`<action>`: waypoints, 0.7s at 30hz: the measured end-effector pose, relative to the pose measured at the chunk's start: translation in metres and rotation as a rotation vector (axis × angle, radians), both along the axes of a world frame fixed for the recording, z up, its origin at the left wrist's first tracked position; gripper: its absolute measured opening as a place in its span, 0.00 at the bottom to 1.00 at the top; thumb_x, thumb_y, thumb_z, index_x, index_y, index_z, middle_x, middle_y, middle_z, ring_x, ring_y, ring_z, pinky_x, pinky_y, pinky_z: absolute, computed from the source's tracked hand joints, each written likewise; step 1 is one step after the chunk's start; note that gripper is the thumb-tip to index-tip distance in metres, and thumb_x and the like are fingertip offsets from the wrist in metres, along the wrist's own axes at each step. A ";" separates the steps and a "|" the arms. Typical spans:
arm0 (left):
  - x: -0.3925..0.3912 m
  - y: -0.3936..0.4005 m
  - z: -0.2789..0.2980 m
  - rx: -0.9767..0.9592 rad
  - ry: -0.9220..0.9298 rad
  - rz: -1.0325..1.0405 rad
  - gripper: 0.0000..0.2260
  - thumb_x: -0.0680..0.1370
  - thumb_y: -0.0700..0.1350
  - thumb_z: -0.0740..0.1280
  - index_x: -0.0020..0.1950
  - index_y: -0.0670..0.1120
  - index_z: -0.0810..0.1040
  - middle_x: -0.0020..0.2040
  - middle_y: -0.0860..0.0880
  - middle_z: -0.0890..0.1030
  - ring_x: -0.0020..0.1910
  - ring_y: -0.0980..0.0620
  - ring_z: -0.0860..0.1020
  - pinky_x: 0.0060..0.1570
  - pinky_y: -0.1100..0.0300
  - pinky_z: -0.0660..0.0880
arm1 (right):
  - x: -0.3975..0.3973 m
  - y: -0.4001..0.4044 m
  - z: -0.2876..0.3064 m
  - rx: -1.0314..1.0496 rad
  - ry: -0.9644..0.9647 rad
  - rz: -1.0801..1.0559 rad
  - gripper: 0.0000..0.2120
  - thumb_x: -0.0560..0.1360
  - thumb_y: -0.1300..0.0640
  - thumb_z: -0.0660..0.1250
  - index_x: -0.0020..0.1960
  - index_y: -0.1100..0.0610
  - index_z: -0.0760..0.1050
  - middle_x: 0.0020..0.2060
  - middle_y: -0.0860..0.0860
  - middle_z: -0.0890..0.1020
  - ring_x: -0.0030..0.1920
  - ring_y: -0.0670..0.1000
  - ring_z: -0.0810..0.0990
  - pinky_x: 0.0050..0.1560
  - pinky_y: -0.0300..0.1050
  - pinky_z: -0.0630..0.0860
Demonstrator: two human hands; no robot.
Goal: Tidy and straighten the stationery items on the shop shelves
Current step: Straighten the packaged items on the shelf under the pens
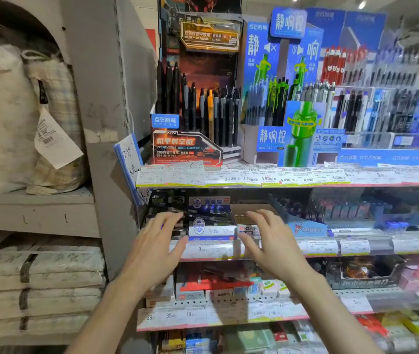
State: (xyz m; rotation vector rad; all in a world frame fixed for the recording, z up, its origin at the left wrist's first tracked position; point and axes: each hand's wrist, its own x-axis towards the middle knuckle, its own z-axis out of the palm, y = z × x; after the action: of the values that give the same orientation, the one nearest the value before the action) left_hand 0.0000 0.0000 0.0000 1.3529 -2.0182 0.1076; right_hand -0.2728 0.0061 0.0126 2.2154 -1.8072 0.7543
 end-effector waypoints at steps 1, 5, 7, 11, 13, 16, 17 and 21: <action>-0.001 -0.005 0.003 0.003 -0.027 0.009 0.24 0.81 0.56 0.59 0.75 0.52 0.62 0.70 0.54 0.66 0.69 0.53 0.66 0.68 0.55 0.66 | 0.000 -0.008 0.002 0.000 0.017 0.009 0.33 0.77 0.34 0.51 0.74 0.52 0.66 0.68 0.52 0.71 0.68 0.54 0.70 0.67 0.53 0.69; -0.007 -0.027 0.014 0.048 -0.128 0.099 0.22 0.81 0.55 0.59 0.74 0.51 0.63 0.67 0.50 0.69 0.66 0.49 0.69 0.64 0.52 0.70 | 0.003 -0.033 0.016 0.061 0.139 0.028 0.27 0.80 0.39 0.56 0.73 0.53 0.65 0.63 0.55 0.74 0.64 0.58 0.72 0.63 0.53 0.68; -0.011 -0.033 0.019 0.081 -0.184 0.157 0.22 0.81 0.55 0.58 0.74 0.51 0.64 0.66 0.47 0.72 0.64 0.46 0.71 0.62 0.51 0.71 | 0.006 -0.043 0.022 0.127 0.202 0.060 0.27 0.81 0.38 0.55 0.73 0.54 0.65 0.61 0.57 0.77 0.61 0.60 0.75 0.59 0.53 0.70; -0.020 -0.042 0.032 0.127 -0.275 0.247 0.22 0.81 0.51 0.58 0.75 0.50 0.64 0.67 0.44 0.72 0.63 0.42 0.72 0.58 0.51 0.71 | 0.008 -0.067 0.031 0.221 0.247 0.211 0.27 0.80 0.39 0.56 0.73 0.53 0.66 0.63 0.57 0.77 0.61 0.61 0.77 0.55 0.54 0.75; -0.022 -0.049 0.034 0.152 -0.300 0.255 0.21 0.81 0.49 0.58 0.75 0.50 0.65 0.69 0.44 0.71 0.63 0.42 0.73 0.57 0.52 0.72 | 0.011 -0.081 0.032 0.281 0.221 0.290 0.25 0.81 0.41 0.57 0.71 0.55 0.68 0.65 0.56 0.76 0.63 0.60 0.76 0.57 0.52 0.75; -0.014 -0.063 0.032 0.237 -0.315 0.270 0.23 0.80 0.47 0.58 0.76 0.53 0.63 0.72 0.45 0.69 0.64 0.42 0.74 0.58 0.51 0.74 | 0.019 -0.100 0.033 0.371 0.148 0.349 0.21 0.81 0.44 0.58 0.67 0.56 0.73 0.62 0.55 0.79 0.60 0.59 0.77 0.58 0.50 0.75; -0.011 -0.067 0.032 0.260 -0.319 0.272 0.23 0.80 0.47 0.58 0.75 0.55 0.63 0.72 0.45 0.69 0.63 0.42 0.74 0.58 0.51 0.75 | 0.023 -0.107 0.032 0.362 0.132 0.365 0.20 0.80 0.44 0.59 0.64 0.55 0.75 0.60 0.55 0.79 0.58 0.58 0.78 0.57 0.49 0.75; -0.002 -0.078 0.029 0.298 -0.286 0.218 0.22 0.79 0.45 0.61 0.74 0.56 0.66 0.73 0.49 0.69 0.67 0.46 0.72 0.61 0.54 0.73 | 0.035 -0.125 0.027 0.352 0.122 0.383 0.12 0.77 0.48 0.63 0.51 0.52 0.82 0.49 0.53 0.82 0.48 0.56 0.80 0.49 0.47 0.78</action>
State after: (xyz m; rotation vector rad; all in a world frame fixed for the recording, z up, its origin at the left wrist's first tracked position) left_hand -0.0021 -0.0781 0.0287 1.8334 -2.1767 0.1065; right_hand -0.2379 -0.1192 0.0399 2.8148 -1.5745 0.3627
